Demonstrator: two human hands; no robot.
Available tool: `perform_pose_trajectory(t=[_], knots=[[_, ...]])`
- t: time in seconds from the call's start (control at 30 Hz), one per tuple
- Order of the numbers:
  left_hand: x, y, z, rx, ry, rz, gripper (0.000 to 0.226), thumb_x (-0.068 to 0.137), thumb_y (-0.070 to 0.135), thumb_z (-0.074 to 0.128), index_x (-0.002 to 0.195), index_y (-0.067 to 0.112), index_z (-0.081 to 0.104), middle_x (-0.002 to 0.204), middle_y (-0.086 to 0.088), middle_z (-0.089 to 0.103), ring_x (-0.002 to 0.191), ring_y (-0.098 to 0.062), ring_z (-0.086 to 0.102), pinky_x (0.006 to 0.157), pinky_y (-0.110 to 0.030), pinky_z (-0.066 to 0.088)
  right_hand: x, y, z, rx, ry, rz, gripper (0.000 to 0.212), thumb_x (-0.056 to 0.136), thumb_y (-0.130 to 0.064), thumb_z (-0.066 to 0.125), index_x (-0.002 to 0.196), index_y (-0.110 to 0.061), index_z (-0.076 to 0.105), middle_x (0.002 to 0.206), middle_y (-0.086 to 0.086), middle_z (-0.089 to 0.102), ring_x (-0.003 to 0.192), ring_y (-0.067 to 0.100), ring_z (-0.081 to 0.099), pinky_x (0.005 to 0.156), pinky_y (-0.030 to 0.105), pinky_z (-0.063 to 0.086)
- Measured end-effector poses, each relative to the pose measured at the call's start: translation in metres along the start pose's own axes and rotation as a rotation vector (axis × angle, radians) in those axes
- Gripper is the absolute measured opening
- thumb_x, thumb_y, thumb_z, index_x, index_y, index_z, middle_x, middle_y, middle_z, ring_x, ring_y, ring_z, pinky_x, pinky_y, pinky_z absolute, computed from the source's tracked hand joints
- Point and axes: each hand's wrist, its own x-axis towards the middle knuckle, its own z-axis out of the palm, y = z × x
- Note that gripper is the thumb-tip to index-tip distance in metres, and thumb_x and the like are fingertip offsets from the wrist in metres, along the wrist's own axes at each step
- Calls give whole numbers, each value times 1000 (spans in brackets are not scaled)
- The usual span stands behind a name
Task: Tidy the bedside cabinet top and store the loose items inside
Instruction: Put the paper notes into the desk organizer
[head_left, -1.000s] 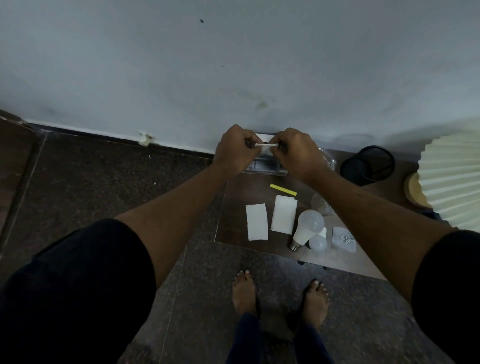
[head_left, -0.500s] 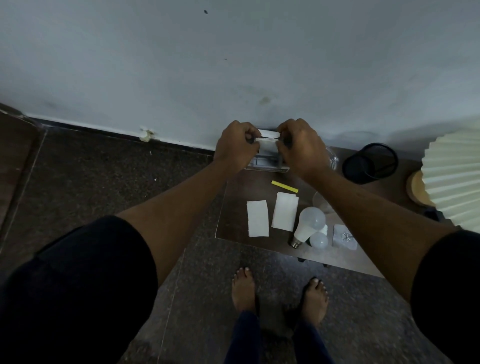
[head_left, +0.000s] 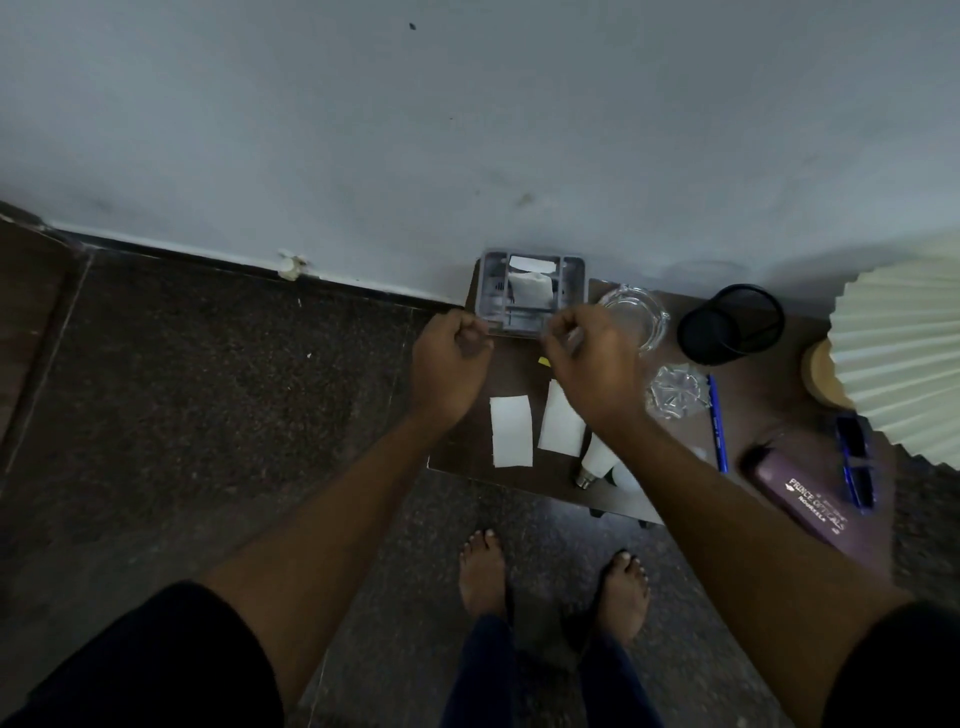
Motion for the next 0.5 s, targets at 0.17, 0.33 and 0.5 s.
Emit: perform_pose_trajectory(t=[0.17, 0.33, 0.5], knots=[[-32, -42, -1, 65, -46, -174, 18, 85, 7, 72, 102, 7, 67, 103, -9, 69, 97, -21, 65, 91, -40, 55, -39, 8, 28, -122, -200, 17, 10, 91, -27, 69, 99, -21, 66, 102, -1, 66, 86, 18, 65, 71, 34, 54], [-42, -65, -7, 114, -91, -248, 18, 87, 11, 72, 103, 14, 66, 111, -5, 66, 99, -15, 62, 82, -24, 48, -64, 16, 54, -263, -440, 70, 35, 92, -34, 67, 124, -19, 65, 130, 1, 61, 111, 23, 64, 87, 38, 57], [-42, -75, -9, 121, -112, -317, 25, 88, 14, 72, 112, 14, 64, 116, -5, 65, 105, -18, 62, 86, -26, 46, -72, 23, 64, -399, -513, 70, 44, 94, -32, 66, 135, -15, 61, 151, 5, 47, 125, 27, 59, 94, 42, 57]])
